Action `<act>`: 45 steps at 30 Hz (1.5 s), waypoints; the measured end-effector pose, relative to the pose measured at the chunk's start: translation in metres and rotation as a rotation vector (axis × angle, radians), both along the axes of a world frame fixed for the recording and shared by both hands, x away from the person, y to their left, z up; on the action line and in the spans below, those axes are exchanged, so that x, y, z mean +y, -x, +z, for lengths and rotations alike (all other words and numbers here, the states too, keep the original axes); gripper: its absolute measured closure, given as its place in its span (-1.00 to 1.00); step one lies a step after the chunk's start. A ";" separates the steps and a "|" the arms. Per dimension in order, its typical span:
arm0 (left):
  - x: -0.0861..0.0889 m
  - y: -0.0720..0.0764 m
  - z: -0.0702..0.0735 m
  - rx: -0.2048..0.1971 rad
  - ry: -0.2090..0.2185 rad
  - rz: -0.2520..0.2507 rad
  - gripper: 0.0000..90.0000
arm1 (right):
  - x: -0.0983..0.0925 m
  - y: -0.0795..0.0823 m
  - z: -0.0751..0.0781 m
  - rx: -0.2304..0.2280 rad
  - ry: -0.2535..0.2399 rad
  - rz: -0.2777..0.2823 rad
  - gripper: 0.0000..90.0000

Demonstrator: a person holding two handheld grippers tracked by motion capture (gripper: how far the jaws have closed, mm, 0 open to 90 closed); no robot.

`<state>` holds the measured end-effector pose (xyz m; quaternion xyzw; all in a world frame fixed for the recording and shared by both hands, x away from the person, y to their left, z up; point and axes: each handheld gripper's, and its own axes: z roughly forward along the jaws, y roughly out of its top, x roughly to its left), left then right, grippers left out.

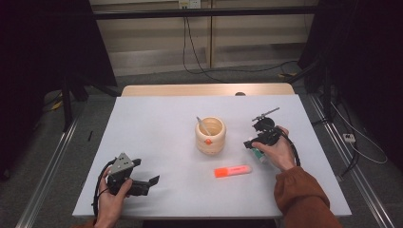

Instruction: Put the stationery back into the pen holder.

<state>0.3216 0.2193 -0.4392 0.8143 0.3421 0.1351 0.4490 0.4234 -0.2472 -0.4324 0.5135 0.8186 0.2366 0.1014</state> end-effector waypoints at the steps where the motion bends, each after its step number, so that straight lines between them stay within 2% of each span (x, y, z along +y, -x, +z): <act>1: 0.000 0.000 0.000 0.001 -0.001 0.000 -0.90 | 0.002 0.000 -0.001 -0.002 0.027 0.000 -0.28; 2: 0.000 0.000 0.000 0.001 -0.001 0.000 -0.90 | 0.002 0.000 -0.001 -0.002 0.027 0.000 -0.28; 3: 0.000 0.000 0.000 0.002 -0.001 -0.002 -0.90 | 0.004 0.000 -0.002 0.011 0.041 -0.005 -0.17; 6: 0.000 0.000 0.000 0.005 -0.002 -0.002 -0.90 | 0.005 0.000 -0.003 0.016 0.054 -0.013 -0.15; 7: -0.001 0.000 0.000 0.004 -0.005 0.001 -0.90 | 0.005 -0.001 -0.004 0.026 0.056 -0.016 -0.08; 12: -0.001 -0.001 -0.002 0.013 0.000 -0.005 -0.90 | 0.007 -0.002 -0.007 0.021 0.063 -0.030 -0.05; 13: -0.001 -0.001 -0.001 0.013 -0.001 -0.006 -0.90 | 0.008 -0.003 -0.008 0.024 0.062 -0.024 0.03; 18: -0.001 0.000 -0.001 0.014 -0.001 -0.006 -0.90 | 0.009 -0.003 -0.008 0.027 0.074 -0.038 0.11; 23: -0.001 -0.001 -0.001 0.021 -0.014 -0.016 -0.90 | 0.007 -0.003 -0.007 0.028 0.062 -0.058 0.42; 34: -0.001 0.000 -0.001 0.024 -0.014 -0.017 -0.90 | 0.007 0.000 -0.004 0.025 0.049 -0.058 0.47; 35: -0.001 0.000 -0.001 0.019 -0.010 -0.016 -0.90 | 0.006 0.001 -0.002 0.017 0.032 -0.054 0.47; 45: -0.001 0.000 -0.001 0.019 -0.010 -0.015 -0.90 | 0.001 0.006 0.007 -0.027 -0.003 -0.047 0.47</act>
